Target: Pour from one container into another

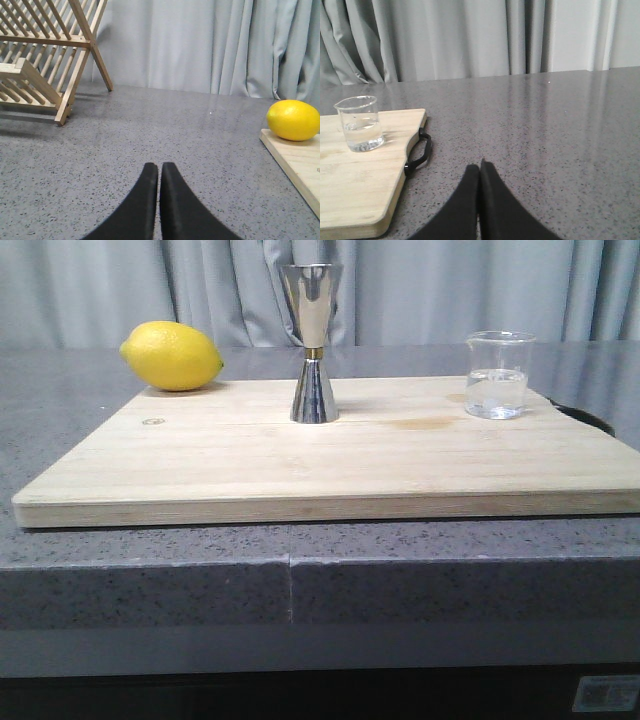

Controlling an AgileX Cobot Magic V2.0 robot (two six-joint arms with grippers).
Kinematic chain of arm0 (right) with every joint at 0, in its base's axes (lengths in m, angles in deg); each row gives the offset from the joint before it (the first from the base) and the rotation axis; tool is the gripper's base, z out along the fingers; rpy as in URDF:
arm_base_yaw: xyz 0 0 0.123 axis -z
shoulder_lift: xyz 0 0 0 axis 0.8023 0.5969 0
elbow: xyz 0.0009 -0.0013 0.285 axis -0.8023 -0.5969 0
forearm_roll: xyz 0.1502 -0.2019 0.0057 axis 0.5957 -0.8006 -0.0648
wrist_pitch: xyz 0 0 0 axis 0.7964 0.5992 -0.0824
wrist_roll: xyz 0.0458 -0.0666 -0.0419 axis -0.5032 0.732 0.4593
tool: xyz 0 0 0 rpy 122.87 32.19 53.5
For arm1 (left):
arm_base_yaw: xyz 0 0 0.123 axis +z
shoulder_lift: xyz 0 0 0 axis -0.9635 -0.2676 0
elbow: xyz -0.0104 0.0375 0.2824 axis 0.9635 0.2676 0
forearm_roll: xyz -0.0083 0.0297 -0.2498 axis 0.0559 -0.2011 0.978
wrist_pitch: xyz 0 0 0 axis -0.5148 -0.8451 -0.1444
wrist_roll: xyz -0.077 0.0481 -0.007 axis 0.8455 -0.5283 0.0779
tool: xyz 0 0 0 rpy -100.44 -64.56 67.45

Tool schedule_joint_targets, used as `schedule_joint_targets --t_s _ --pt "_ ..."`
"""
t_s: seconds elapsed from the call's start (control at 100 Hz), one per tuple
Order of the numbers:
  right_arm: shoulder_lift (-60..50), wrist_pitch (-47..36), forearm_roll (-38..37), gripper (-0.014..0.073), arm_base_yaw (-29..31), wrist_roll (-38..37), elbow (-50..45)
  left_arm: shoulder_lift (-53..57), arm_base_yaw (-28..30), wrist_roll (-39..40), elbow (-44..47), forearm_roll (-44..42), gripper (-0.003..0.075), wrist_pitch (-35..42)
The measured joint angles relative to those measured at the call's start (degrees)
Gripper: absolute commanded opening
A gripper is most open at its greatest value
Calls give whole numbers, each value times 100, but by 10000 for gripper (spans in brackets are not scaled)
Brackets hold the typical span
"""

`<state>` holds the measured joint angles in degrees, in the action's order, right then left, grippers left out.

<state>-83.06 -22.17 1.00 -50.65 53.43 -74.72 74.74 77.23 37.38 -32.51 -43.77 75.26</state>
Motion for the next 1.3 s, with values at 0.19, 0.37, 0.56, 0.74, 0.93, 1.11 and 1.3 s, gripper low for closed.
schedule_joint_targets --t_s 0.19,0.37,0.56,0.74,0.93,1.11,1.3 --pt "0 0 0 -72 0 0 0 0 0 0 0 0 -19 0" --pt "0 0 0 -72 0 0 0 0 0 0 0 0 -19 0" --pt "0 0 0 -72 0 0 0 0 0 0 0 0 -19 0" --pt "0 0 0 -72 0 0 0 0 0 0 0 0 -19 0" --pt "0 0 0 -72 0 0 0 0 0 0 0 0 -19 0" --pt "0 0 0 -72 0 0 0 0 0 0 0 0 -19 0" --pt "0 -220 0 -72 0 0 0 0 0 0 0 0 -19 147"
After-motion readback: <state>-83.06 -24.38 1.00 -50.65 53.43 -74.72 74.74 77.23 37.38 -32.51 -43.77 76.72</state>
